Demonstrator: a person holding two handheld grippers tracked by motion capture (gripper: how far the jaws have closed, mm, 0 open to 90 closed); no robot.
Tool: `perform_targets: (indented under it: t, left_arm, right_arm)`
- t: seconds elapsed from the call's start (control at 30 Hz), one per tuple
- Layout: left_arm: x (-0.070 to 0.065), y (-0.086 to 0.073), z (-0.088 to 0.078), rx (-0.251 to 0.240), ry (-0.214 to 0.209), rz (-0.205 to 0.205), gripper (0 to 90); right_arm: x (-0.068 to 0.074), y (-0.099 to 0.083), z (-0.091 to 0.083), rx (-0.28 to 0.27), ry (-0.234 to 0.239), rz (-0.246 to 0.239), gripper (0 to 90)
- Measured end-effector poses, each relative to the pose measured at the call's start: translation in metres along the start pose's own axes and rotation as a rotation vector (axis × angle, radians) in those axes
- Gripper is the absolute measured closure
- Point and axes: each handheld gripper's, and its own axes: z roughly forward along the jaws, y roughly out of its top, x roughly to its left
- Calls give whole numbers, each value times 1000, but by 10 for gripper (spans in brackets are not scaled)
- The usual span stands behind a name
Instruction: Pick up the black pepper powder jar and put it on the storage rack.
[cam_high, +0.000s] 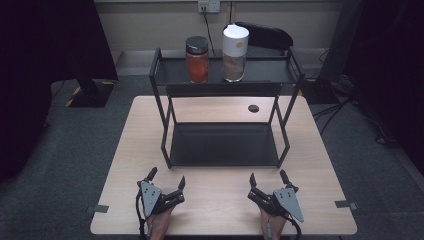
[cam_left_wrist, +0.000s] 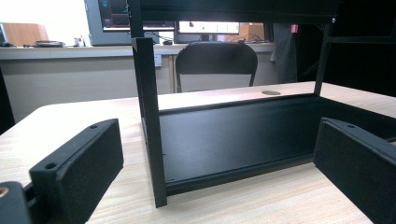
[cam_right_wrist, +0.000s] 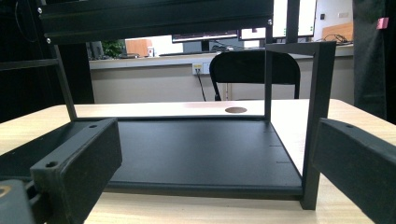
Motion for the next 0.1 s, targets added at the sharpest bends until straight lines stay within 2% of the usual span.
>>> perform_targets:
  t: [0.1]
  left_arm:
    - [0, 0, 0, 2, 2, -5, 8]
  right_arm:
    - [0, -1, -1, -5, 3, -3, 2]
